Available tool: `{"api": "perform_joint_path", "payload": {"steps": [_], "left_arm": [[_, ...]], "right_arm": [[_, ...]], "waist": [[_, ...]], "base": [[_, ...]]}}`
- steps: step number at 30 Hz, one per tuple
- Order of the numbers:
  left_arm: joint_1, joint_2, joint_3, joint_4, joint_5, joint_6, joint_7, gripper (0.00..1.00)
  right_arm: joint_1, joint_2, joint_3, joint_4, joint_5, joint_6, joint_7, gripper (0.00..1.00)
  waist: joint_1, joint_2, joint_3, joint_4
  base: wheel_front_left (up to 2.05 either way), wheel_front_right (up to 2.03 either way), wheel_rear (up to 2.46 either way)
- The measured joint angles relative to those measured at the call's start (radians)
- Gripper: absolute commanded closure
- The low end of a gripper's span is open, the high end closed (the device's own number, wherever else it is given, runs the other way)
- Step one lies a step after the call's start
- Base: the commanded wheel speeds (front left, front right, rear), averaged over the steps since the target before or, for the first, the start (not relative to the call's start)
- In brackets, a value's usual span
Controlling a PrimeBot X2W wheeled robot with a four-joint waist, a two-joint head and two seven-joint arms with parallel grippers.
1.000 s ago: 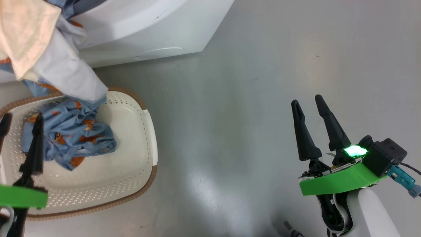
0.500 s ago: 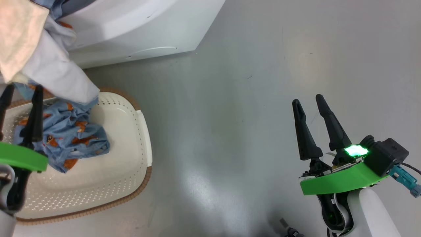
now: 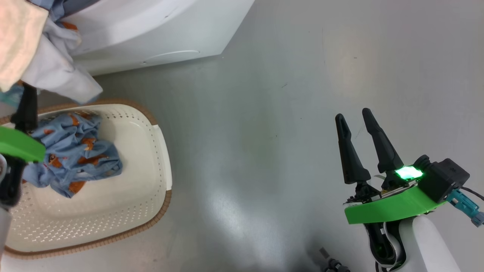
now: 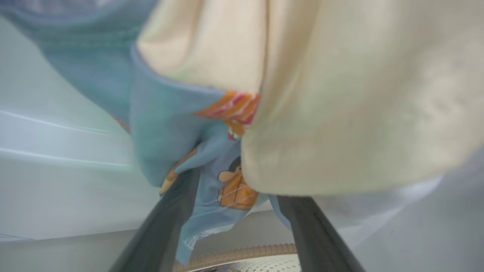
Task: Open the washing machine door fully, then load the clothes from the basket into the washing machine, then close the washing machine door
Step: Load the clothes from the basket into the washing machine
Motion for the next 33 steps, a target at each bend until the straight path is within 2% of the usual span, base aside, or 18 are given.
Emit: {"api": "perform_joint_path", "payload": {"steps": [13,15,17,18,27,33], "left_arm": [[-0.088,-0.023,-0.035,0.039,-0.003,0.0,0.0,0.0],[-0.089,-0.024,-0.036,0.039,-0.005,0.0,0.0,0.44],[-0.092,-0.024,-0.036,0.037,-0.007,0.0,0.0,0.71],[-0.095,-0.024,-0.036,0.032,-0.007,0.0,0.0,1.0],[-0.053,-0.022,0.003,-0.088,0.037,0.0,0.0,1.0],[0.024,-0.012,0.083,-0.239,0.091,0.0,0.0,1.0]], "right_arm": [[0.0,0.0,-0.001,-0.001,0.0,0.0,0.0,0.0],[0.0,0.0,-0.001,-0.001,0.0,0.0,0.0,0.0],[0.0,0.0,-0.001,-0.001,0.0,0.0,0.0,0.0],[0.0,0.0,-0.001,-0.001,0.0,0.0,0.0,0.0],[0.0,0.0,-0.004,0.001,0.0,0.0,0.0,0.0],[0.0,0.0,-0.006,0.004,0.0,0.0,0.0,0.0]], "waist": [[0.0,0.0,0.001,0.013],[0.0,0.0,0.002,0.014],[0.0,0.0,0.002,0.015],[0.0,0.0,0.002,0.015],[0.0,0.0,-0.006,0.024],[0.0,0.0,-0.011,0.029]], "base": [[0.0,0.0,0.0],[0.0,0.0,0.0],[0.0,0.0,0.0],[0.0,0.0,0.0],[0.0,0.0,0.0],[0.0,0.0,0.0]]}}
